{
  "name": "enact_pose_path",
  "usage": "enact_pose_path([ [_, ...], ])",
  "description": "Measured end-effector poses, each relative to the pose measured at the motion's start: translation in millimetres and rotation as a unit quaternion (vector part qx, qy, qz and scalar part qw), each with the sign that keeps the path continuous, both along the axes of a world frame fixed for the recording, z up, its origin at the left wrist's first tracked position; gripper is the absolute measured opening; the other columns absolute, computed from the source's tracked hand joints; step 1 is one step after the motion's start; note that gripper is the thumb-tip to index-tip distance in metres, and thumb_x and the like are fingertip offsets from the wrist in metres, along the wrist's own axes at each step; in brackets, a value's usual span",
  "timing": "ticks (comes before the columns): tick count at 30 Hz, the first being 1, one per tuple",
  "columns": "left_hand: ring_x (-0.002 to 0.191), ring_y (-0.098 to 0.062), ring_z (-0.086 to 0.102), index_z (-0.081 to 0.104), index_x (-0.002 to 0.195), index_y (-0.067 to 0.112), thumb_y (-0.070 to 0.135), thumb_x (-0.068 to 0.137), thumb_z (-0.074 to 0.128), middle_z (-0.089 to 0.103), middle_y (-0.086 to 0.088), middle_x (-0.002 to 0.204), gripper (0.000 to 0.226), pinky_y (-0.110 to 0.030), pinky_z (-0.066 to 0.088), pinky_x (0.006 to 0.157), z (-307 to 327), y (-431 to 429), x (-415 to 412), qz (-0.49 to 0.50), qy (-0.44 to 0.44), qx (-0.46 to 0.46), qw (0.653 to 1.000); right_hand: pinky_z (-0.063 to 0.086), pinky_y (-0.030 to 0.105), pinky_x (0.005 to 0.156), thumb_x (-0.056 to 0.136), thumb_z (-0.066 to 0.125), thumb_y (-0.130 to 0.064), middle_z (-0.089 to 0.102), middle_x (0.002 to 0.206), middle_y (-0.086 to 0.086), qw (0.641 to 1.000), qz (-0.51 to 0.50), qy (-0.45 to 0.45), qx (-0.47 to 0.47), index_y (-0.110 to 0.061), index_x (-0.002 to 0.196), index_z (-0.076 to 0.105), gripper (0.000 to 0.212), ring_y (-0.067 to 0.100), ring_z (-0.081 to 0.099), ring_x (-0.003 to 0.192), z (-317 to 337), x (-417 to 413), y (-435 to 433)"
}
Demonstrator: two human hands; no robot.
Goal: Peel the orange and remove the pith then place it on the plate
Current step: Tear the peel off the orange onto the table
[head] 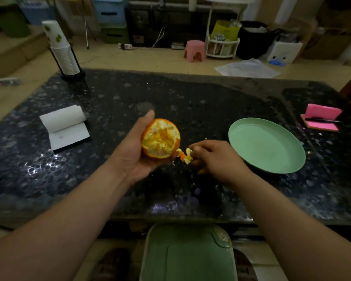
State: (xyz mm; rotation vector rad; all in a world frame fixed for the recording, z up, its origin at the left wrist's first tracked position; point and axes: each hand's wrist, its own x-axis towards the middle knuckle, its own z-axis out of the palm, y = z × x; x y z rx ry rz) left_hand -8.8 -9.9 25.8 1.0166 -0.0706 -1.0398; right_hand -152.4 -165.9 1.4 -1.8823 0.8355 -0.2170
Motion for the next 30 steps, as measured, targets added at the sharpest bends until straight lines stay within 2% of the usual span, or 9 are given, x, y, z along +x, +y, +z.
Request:
enact_pose_path([
  [2, 0.123, -0.041, 0.069, 0.069, 0.127, 0.012, 0.057, 0.08, 0.077, 0.073, -0.021, 0.122, 0.066, -0.048, 0.063, 0.069, -4, -1, -1, 0.006, 0.013, 0.013, 1.0, 0.062, 0.044, 0.094, 0.106, 0.062, -0.028, 0.077, 0.115, -0.007, 0.993, 0.016, 0.019, -0.112, -0.03, 0.126, 0.076, 0.024, 0.015, 0.074, 0.104, -5, 9, 1],
  [4, 0.111, -0.037, 0.074, 0.069, 0.125, 0.012, 0.058, 0.08, 0.077, 0.076, -0.019, 0.117, 0.065, -0.049, 0.063, 0.071, -5, -2, -2, 0.013, 0.012, 0.025, 1.0, 0.057, 0.041, 0.1, 0.104, 0.064, -0.032, 0.076, 0.118, -0.01, 0.989, 0.011, 0.012, -0.147, -0.032, 0.127, 0.075, 0.025, 0.011, 0.07, 0.11, -2, 14, 4],
  [7, 0.093, -0.028, 0.078, 0.072, 0.113, 0.013, 0.059, 0.088, 0.072, 0.079, -0.014, 0.105, 0.053, -0.048, 0.065, 0.074, -6, -4, -2, 0.017, 0.004, 0.029, 0.999, 0.061, 0.041, 0.093, 0.103, 0.067, -0.039, 0.078, 0.1, -0.012, 0.994, 0.004, -0.05, -0.093, -0.03, 0.113, 0.078, 0.017, 0.005, 0.072, 0.094, 12, 8, 13],
  [10, 0.093, -0.027, 0.079, 0.074, 0.11, 0.011, 0.063, 0.09, 0.068, 0.08, -0.014, 0.106, 0.055, -0.047, 0.064, 0.083, -5, -6, -2, 0.015, -0.002, 0.025, 1.0, 0.065, 0.045, 0.087, 0.101, 0.07, -0.045, 0.08, 0.094, -0.009, 0.995, 0.029, -0.094, -0.018, -0.03, 0.108, 0.077, 0.018, 0.008, 0.076, 0.09, 22, 0, 28],
  [14, 0.097, -0.027, 0.076, 0.073, 0.117, 0.01, 0.062, 0.088, 0.068, 0.078, -0.016, 0.109, 0.06, -0.045, 0.066, 0.085, -1, -9, -8, 0.002, -0.025, 0.027, 0.999, 0.065, 0.043, 0.083, 0.099, 0.074, -0.043, 0.079, 0.089, -0.011, 0.991, 0.011, -0.103, -0.082, -0.031, 0.104, 0.077, 0.014, 0.006, 0.076, 0.085, 25, -5, 30],
  [19, 0.109, -0.03, 0.074, 0.067, 0.134, 0.005, 0.056, 0.083, 0.075, 0.073, -0.02, 0.13, 0.073, -0.055, 0.056, 0.106, 2, -7, -12, -0.006, -0.069, 0.03, 0.997, 0.066, 0.038, 0.078, 0.099, 0.074, -0.034, 0.079, 0.085, -0.01, 0.989, 0.009, -0.1, -0.104, -0.03, 0.103, 0.075, 0.005, 0.005, 0.076, 0.08, 30, -6, 33],
  [24, 0.102, -0.026, 0.074, 0.063, 0.137, 0.007, 0.059, 0.084, 0.078, 0.076, -0.013, 0.116, 0.075, -0.051, 0.061, 0.096, -3, -7, -14, -0.025, -0.154, 0.04, 0.987, 0.051, 0.015, 0.055, 0.094, 0.076, -0.034, 0.077, 0.079, -0.013, 0.987, 0.002, -0.098, -0.124, -0.031, 0.098, 0.071, 0.008, 0.002, 0.072, 0.07, 35, -10, 36],
  [26, 0.101, -0.026, 0.074, 0.067, 0.125, 0.014, 0.055, 0.083, 0.083, 0.076, -0.01, 0.11, 0.062, -0.05, 0.06, 0.095, -5, -9, -15, -0.014, -0.168, 0.035, 0.985, 0.052, 0.018, 0.055, 0.094, 0.077, -0.035, 0.076, 0.078, -0.01, 0.986, -0.006, -0.097, -0.132, -0.03, 0.095, 0.07, 0.01, 0.004, 0.071, 0.068, 36, -10, 38],
  [30, 0.092, -0.021, 0.073, 0.069, 0.119, 0.019, 0.051, 0.077, 0.082, 0.076, -0.007, 0.105, 0.054, -0.042, 0.06, 0.08, -3, -13, -22, -0.002, -0.19, 0.026, 0.981, 0.063, 0.042, 0.064, 0.088, 0.078, -0.028, 0.076, 0.076, -0.004, 0.985, -0.042, -0.108, -0.126, -0.026, 0.09, 0.068, 0.011, 0.011, 0.073, 0.067, 34, -8, 39],
])
